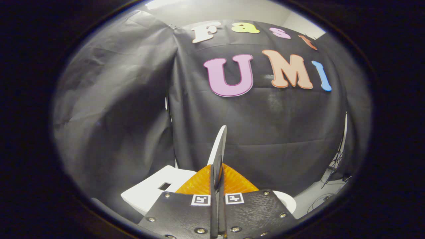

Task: Open the toilet lid.

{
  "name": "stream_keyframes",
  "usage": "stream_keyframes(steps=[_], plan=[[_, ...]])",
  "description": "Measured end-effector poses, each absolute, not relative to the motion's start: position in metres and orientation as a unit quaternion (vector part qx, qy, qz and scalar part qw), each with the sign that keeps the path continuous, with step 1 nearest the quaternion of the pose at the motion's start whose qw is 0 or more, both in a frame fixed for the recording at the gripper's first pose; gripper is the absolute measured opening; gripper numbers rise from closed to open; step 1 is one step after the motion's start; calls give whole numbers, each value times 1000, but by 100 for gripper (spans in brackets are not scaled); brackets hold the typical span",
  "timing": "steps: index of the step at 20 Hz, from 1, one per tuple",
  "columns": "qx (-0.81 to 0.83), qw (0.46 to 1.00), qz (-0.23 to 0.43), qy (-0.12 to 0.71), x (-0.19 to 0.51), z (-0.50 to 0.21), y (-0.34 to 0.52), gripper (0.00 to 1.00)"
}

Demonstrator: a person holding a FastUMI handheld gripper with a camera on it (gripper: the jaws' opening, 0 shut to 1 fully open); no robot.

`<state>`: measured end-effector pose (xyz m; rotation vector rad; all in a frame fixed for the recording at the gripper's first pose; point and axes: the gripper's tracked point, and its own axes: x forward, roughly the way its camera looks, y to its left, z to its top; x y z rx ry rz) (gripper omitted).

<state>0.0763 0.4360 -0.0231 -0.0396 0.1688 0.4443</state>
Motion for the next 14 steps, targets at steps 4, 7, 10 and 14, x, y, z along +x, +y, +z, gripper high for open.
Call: stream_keyframes(steps=[4, 7, 10, 14], plan=[[-35, 966, 245, 73, 66, -25, 464, 3], [-37, 962, 261, 71, 59, -26, 482, 3], [-34, 959, 271, 72, 53, -27, 497, 3], [-21, 959, 274, 74, 48, -29, 506, 4]])
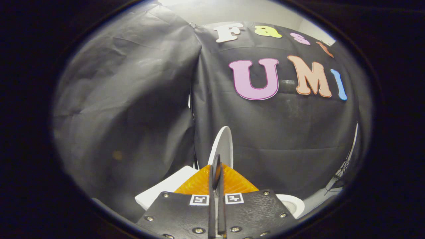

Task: Open the toilet lid.

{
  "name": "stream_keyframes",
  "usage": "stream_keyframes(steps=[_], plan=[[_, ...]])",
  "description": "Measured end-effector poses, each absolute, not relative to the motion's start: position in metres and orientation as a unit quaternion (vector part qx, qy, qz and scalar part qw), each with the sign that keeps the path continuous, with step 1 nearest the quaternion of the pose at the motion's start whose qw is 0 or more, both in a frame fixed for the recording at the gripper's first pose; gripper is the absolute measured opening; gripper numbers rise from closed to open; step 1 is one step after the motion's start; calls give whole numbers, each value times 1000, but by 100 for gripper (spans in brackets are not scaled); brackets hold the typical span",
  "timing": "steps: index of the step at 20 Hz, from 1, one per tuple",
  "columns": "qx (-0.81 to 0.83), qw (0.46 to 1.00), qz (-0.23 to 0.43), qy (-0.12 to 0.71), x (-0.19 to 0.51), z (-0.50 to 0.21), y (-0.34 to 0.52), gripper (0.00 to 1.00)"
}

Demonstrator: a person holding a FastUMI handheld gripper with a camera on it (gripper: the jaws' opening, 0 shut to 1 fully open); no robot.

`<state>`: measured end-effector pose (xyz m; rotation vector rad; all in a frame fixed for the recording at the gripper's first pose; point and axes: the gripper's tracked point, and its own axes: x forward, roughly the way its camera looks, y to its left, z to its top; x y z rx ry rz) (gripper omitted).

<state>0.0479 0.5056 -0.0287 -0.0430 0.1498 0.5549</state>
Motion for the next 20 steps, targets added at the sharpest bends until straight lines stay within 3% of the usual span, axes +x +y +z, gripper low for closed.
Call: stream_keyframes(steps=[3, 16, 20], plan=[[-25, 957, 280, 75, 50, -28, 513, 7], [-49, 961, 257, 87, 35, -21, 491, 7], [-4, 963, 264, 58, 22, 5, 480, 12]])
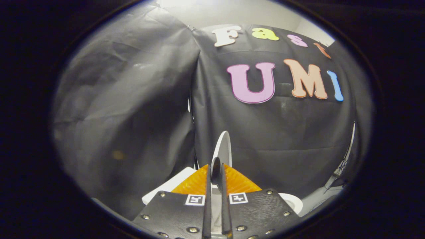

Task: Open the toilet lid.

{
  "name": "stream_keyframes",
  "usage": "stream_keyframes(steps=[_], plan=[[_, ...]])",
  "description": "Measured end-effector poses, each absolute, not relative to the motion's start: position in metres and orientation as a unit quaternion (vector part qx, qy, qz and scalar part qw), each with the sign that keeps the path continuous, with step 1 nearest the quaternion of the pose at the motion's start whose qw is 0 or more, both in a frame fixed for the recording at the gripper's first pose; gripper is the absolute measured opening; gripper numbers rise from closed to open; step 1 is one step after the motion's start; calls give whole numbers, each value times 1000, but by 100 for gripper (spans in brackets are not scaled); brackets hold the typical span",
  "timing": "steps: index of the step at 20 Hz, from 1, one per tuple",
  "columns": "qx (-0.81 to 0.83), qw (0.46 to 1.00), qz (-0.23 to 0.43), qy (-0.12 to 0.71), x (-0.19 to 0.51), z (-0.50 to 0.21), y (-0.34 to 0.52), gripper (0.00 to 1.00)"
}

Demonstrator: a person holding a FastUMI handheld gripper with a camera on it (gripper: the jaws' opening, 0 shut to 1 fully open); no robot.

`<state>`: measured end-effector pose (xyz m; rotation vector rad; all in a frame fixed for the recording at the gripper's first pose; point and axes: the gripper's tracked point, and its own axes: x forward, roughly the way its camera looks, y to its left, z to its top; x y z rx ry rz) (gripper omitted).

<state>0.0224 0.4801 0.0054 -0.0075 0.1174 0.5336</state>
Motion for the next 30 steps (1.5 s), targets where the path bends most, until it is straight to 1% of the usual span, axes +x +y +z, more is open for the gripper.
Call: stream_keyframes(steps=[3, 7, 13, 15, 19, 23, 27, 30], plan=[[-2, 966, 257, 38, 22, 28, 461, 12], [-6, 973, 229, 9, 29, 56, 420, 11], [-43, 984, 171, -14, 53, 77, 329, 11], [-60, 987, 151, -5, 62, 71, 286, 11], [-79, 993, 91, 7, 81, 57, 183, 12], [-91, 995, 37, 26, 86, 37, 86, 12], [-93, 994, 7, 50, 84, 11, 22, 12], [-96, 993, 5, 70, 82, -11, -1, 12]])
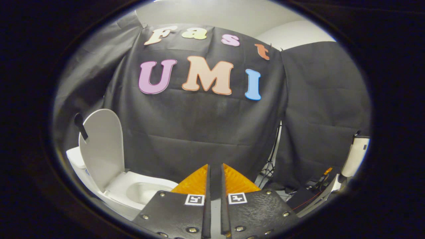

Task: Open the toilet lid.

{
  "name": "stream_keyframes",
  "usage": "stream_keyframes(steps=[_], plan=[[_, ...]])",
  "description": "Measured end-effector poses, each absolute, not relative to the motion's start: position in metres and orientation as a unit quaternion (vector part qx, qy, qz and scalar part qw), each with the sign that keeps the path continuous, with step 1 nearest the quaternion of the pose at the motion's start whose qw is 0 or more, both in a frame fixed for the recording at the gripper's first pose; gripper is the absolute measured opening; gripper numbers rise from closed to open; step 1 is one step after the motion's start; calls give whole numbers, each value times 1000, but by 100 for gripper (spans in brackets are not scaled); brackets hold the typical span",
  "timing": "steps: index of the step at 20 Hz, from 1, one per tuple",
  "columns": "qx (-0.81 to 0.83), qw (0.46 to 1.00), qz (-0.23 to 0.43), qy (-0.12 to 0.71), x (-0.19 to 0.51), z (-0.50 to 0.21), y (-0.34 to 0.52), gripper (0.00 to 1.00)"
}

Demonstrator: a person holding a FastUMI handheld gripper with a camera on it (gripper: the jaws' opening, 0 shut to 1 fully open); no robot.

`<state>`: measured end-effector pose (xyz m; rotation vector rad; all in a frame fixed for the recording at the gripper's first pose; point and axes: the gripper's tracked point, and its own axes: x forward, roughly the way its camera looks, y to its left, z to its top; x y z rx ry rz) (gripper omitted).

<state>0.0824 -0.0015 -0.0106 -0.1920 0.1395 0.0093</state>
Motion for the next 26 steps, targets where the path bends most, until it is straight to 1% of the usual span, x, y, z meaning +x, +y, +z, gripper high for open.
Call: stream_keyframes(steps=[2, 12, 26], plan=[[-80, 994, -9, 80, 82, -20, -16, 12], [-40, 995, -11, 89, 78, -52, -20, 12], [-16, 996, -31, 79, 72, -51, -38, 12]])
